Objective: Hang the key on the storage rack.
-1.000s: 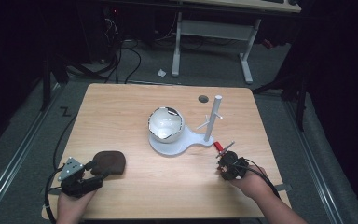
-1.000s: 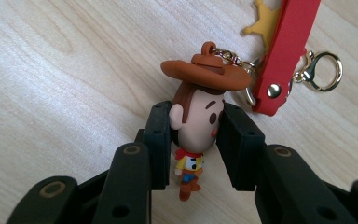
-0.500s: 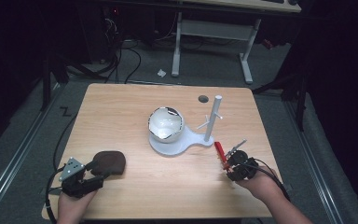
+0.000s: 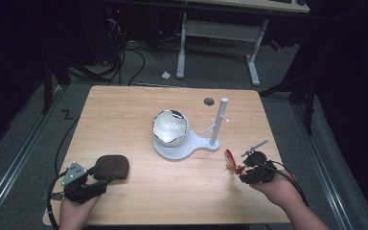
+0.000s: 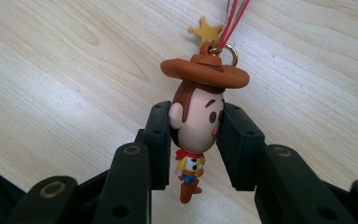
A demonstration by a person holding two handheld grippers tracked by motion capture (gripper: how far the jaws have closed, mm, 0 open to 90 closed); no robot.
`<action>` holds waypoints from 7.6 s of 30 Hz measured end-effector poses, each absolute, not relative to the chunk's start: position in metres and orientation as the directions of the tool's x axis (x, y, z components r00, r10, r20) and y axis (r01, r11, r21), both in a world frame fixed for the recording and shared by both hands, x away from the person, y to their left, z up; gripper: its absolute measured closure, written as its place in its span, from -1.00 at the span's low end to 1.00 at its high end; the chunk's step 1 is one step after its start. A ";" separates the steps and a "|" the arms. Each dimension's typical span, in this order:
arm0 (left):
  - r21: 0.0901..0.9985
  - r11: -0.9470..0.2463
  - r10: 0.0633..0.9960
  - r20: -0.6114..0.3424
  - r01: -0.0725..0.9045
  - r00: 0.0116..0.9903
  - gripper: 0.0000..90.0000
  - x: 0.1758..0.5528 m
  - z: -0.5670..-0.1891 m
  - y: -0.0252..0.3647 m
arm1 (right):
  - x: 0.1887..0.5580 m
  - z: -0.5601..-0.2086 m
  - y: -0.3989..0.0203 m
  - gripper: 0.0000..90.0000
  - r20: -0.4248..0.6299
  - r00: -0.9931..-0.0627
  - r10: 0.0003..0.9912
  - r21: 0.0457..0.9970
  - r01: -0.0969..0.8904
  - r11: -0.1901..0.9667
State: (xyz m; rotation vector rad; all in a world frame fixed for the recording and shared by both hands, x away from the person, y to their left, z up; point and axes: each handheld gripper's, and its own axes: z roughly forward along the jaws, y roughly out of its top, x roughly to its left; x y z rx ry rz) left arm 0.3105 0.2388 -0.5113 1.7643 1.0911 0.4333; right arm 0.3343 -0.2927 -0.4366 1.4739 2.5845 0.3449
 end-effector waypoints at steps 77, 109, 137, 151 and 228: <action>0.869 -0.102 0.816 -0.205 0.484 0.541 -0.31 0.314 -0.513 0.243 | 0.379 -0.282 -0.260 0.47 -0.020 -0.543 0.840 0.299 0.798 0.523; 0.870 -0.091 0.815 -0.215 0.485 0.538 -0.31 0.313 -0.513 0.246 | 0.401 -0.255 -0.238 0.47 -0.073 -0.562 0.824 0.342 0.762 0.550; 0.869 -0.079 0.820 -0.222 0.489 0.528 -0.31 0.311 -0.514 0.250 | 0.419 -0.270 -0.243 0.47 -0.072 -0.533 0.843 0.350 0.778 0.521; 0.870 -0.076 0.819 -0.224 0.487 0.528 -0.31 0.310 -0.513 0.250 | 0.410 -0.260 -0.234 0.47 -0.085 -0.549 0.831 0.365 0.759 0.539; 0.867 -0.082 0.813 -0.227 0.491 0.537 -0.31 0.313 -0.515 0.250 | 0.404 -0.270 -0.239 0.47 -0.074 -0.512 0.856 0.390 0.775 0.497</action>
